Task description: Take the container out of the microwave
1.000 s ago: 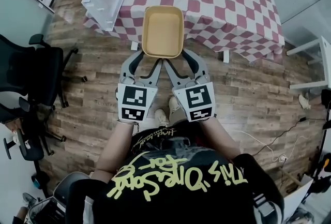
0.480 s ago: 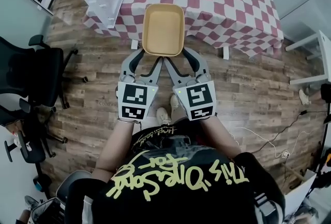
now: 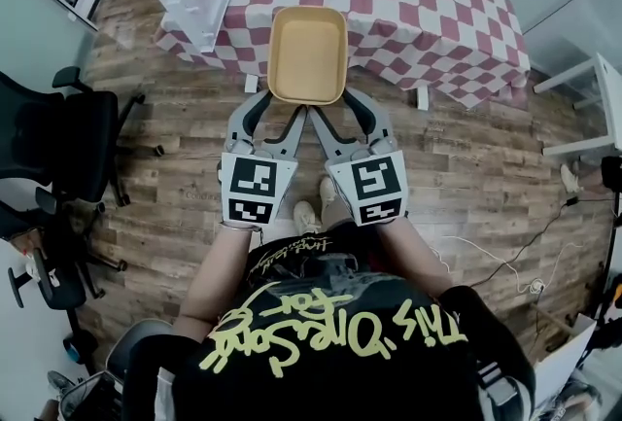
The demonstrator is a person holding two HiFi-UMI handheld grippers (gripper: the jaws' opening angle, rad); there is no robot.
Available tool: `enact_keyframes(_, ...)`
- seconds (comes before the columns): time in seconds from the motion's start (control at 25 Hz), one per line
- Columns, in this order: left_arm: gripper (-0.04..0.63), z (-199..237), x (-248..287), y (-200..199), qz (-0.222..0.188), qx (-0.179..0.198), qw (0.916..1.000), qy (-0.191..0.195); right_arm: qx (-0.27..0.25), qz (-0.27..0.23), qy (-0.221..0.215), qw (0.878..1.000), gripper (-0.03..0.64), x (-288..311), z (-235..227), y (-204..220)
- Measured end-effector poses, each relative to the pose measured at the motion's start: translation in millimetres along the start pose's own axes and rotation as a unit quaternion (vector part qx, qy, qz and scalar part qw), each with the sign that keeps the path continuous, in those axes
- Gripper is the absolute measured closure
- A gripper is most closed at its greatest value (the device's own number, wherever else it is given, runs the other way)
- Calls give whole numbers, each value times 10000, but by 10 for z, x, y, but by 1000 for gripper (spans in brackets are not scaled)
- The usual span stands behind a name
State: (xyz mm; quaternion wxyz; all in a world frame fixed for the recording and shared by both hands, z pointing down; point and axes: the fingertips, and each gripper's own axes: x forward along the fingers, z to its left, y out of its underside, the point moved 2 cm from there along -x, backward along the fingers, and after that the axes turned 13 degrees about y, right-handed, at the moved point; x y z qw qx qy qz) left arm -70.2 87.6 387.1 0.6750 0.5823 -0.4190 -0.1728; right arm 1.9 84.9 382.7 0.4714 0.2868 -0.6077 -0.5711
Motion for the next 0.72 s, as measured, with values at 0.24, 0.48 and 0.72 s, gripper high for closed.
enact_keyframes(0.24,386,-14,-15,17,-14,2,10000,20,-14,5,7,10000,411,-19,14,21)
enact_keyframes(0.48,385,-21,-53,1,-21,14,10000,37,-14,-1,9,10000,411,-52,39,-15)
enact_keyframes(0.72,387,-58,-37,92,75,-216,9997,104,11,171,33,9998,411,-69,42,76)
